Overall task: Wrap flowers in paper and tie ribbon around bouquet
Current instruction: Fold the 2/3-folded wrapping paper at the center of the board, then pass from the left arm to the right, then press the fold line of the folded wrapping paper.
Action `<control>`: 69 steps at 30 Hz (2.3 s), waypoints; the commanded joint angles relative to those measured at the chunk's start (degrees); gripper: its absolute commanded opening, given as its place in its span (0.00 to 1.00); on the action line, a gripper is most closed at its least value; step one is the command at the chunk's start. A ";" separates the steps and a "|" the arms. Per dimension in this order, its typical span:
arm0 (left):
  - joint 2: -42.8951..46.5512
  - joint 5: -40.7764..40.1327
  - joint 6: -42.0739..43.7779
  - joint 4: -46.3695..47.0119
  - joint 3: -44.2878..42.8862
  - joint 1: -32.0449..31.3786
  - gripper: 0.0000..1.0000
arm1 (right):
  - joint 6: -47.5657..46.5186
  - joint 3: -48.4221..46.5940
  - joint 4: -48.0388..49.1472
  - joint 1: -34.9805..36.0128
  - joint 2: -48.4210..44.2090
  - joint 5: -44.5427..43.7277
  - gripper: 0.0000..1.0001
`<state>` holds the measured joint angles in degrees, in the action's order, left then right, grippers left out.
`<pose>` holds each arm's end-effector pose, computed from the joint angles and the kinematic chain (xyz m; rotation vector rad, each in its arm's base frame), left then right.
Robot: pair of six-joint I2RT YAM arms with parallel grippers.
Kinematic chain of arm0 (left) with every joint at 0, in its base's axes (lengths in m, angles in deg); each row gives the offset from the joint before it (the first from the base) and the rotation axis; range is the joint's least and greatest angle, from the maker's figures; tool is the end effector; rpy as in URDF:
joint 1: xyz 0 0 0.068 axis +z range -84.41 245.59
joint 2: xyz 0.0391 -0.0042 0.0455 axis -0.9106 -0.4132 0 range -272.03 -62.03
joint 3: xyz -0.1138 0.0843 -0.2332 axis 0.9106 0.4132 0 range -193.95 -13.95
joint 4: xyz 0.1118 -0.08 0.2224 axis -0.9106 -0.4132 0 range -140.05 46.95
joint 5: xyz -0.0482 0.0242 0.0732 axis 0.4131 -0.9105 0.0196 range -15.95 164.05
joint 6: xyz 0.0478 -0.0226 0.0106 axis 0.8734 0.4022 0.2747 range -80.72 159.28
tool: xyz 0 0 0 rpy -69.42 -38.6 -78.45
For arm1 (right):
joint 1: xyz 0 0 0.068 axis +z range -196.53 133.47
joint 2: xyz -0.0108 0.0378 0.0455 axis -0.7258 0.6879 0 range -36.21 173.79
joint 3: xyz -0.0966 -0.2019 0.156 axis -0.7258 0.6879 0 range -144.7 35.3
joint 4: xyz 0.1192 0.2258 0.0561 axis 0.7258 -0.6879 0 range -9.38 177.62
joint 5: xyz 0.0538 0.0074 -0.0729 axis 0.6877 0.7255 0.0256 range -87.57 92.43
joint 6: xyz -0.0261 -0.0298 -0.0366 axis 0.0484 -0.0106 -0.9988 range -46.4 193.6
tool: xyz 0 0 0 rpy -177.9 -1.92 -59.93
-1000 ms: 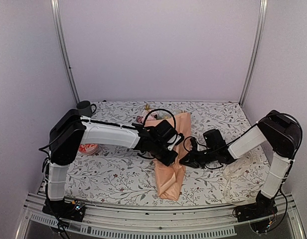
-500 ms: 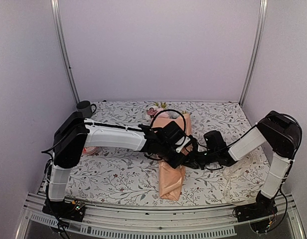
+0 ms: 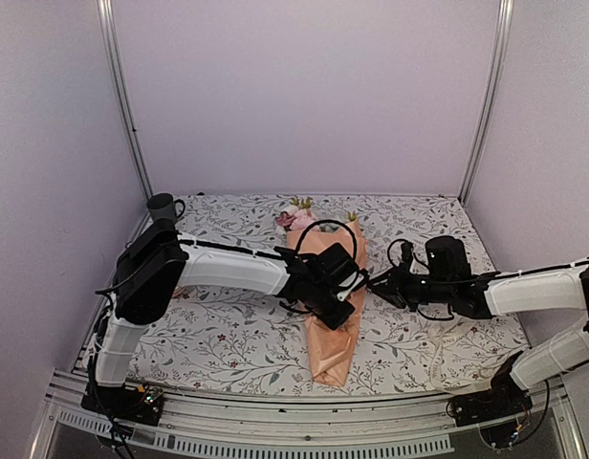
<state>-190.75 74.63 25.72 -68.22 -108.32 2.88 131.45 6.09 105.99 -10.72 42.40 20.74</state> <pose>0.2182 -0.4240 0.1364 1.1227 2.4463 -0.4636 0.2086 0.1642 0.1698 0.2402 2.3603 1.2347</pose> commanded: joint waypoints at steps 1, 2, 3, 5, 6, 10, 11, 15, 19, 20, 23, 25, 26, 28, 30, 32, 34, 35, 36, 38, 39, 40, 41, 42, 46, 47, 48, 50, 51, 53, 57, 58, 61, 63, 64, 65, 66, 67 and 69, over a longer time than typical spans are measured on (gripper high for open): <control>-2.58 -0.30 1.52 -3.84 0.48 -1.07 0.00 | -4.30 -4.14 -10.49 -1.57 -7.94 -11.01 0.34; -2.58 -0.30 1.52 -3.84 0.50 -1.07 0.00 | -7.28 -6.32 -13.02 -1.69 -9.09 -12.81 0.43; -2.58 -0.28 1.57 -3.84 0.50 -1.04 0.00 | -9.19 -8.42 -15.19 -1.71 -9.74 -13.87 0.52; -2.58 -0.25 1.61 -3.84 0.54 -1.04 0.00 | -14.69 -13.80 -18.67 -1.71 -9.32 -14.65 0.71; -2.58 -0.25 1.65 -3.84 0.51 -1.01 0.00 | -16.18 -15.76 -19.88 -1.71 -8.59 -14.23 0.81; -2.58 -0.34 1.65 -3.84 0.50 -1.05 0.00 | -20.51 -21.14 -22.42 -1.71 -3.93 -11.10 0.95; -2.58 -0.32 1.60 -3.84 0.51 -1.06 0.00 | -20.89 -21.98 -22.60 -1.71 -2.62 -10.21 0.91; -2.63 -0.43 1.52 -3.90 0.50 -1.05 0.00 | -20.79 -23.64 -22.95 -1.71 0.39 -8.85 0.70; -2.76 -0.32 1.67 -4.06 0.32 -1.08 0.00 | -20.78 -24.65 -22.46 -1.70 2.37 -7.41 0.60; -2.83 -0.34 1.72 -4.04 0.32 -1.08 0.00 | -20.91 -25.15 -22.73 -1.71 3.10 -7.07 0.60; -2.93 -0.25 1.77 -4.11 0.28 -1.07 0.00 | -21.49 -26.10 -23.33 -1.71 5.50 -5.91 0.59; -2.93 -0.31 1.81 -4.10 0.24 -1.01 0.00 | -21.13 -25.98 -23.30 -1.71 6.50 -5.62 0.58; -3.00 -0.34 1.80 -4.10 0.24 -1.04 0.00 | -21.00 -25.95 -23.24 -1.67 6.96 -5.54 0.57; -3.09 -0.30 1.86 -4.10 0.24 -1.07 0.00 | -20.87 -26.19 -22.94 -1.69 8.14 -4.97 0.53; -3.18 -0.23 1.96 -4.10 0.24 -1.02 0.00 | -20.88 -26.59 -22.69 -1.71 9.42 -4.25 0.46; -3.07 -0.29 1.97 -4.10 0.23 -1.02 0.00 | -21.37 -27.22 -22.72 -1.70 10.73 -3.57 0.28; -2.90 -0.51 1.98 -4.18 0.29 -1.03 0.00 | -22.28 -27.63 -22.92 -1.78 11.70 -3.41 0.09; -2.70 -0.84 1.96 -4.31 0.32 -1.06 0.02 | -22.65 -27.65 -22.98 -1.91 12.07 -3.86 0.02; -2.37 -1.28 1.96 -4.36 0.39 -1.09 0.07 | -23.29 -27.53 -23.02 -2.37 12.42 -4.27 0.00; -1.24 -1.34 2.23 -4.18 0.62 -1.09 0.20 | -24.00 -27.22 -22.95 -3.45 13.70 -4.74 0.00; -0.34 -1.15 2.49 -3.92 0.81 -1.09 0.27 | -24.61 -27.21 -22.94 -4.03 14.43 -4.84 0.00; 0.68 -0.85 2.86 -3.46 1.03 -1.17 0.32 | -25.08 -27.32 -22.90 -4.58 15.37 -4.67 0.00; 1.99 -0.55 3.25 -2.95 1.26 -1.31 0.36 | -25.77 -27.43 -22.61 -5.22 16.29 -4.10 0.00; 3.43 -0.34 3.94 -2.43 1.62 -1.49 0.39 | -26.68 -27.38 -22.13 -5.82 17.16 -3.36 0.00; 10.47 1.81 9.55 1.12 5.03 -4.11 0.47 | -28.00 -27.65 -19.24 -7.95 20.21 0.51 0.00; 12.30 2.80 11.33 2.04 6.16 -5.00 0.47 | -28.30 -27.83 -18.69 -8.16 20.94 1.05 0.00; 14.08 4.38 13.10 3.50 8.09 -5.67 0.48 | -28.73 -28.21 -18.31 -8.35 21.82 1.64 0.00; 18.60 8.04 14.80 6.42 11.61 -6.15 0.47 | -29.71 -29.17 -18.16 -8.47 23.44 2.33 0.00; 20.88 9.01 14.97 8.08 13.49 -6.06 0.45 | -30.07 -29.51 -18.05 -8.56 24.04 2.71 0.00; 23.36 8.11 14.79 10.80 16.75 -5.63 0.40 | -30.53 -29.73 -17.35 -8.57 24.64 3.12 0.00; 25.32 4.05 12.04 12.78 20.36 -3.60 0.28 | -31.27 -30.05 -16.36 -8.96 25.20 3.14 0.00; 25.50 2.63 11.12 13.02 20.85 -3.05 0.25 | -31.36 -30.17 -16.28 -9.15 25.37 3.26 0.00; 25.55 -2.32 8.75 13.27 22.16 -1.69 0.17 | -31.93 -30.77 -15.96 -9.60 25.76 3.57 0.00; 23.90 -6.42 8.18 11.64 21.74 -1.17 0.14 | -32.61 -31.39 -15.66 -9.66 26.22 3.80 0.00; 22.39 -7.70 8.42 10.39 20.93 -1.20 0.13 | -32.90 -31.86 -15.53 -9.70 26.59 3.92 0.00; 19.95 -7.67 8.87 9.09 19.83 -1.35 0.12 | -33.15 -32.33 -15.44 -9.70 27.12 3.93 0.00; 18.24 -7.01 8.99 7.70 18.52 -1.72 0.12 | -33.47 -32.94 -15.35 -9.74 27.71 3.93 0.00; 16.83 -6.53 9.52 6.70 17.30 -2.42 0.12 | -33.77 -33.86 -15.21 -9.79 28.50 4.05 0.00; 13.28 -6.02 10.62 6.20 15.81 -3.97 0.12 | -34.14 -35.01 -14.79 -9.80 29.71 4.16 0.00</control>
<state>-171.28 70.09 35.20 -58.40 -89.52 1.15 99.25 -26.02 89.29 -19.99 69.26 24.30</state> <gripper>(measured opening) 0.121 0.008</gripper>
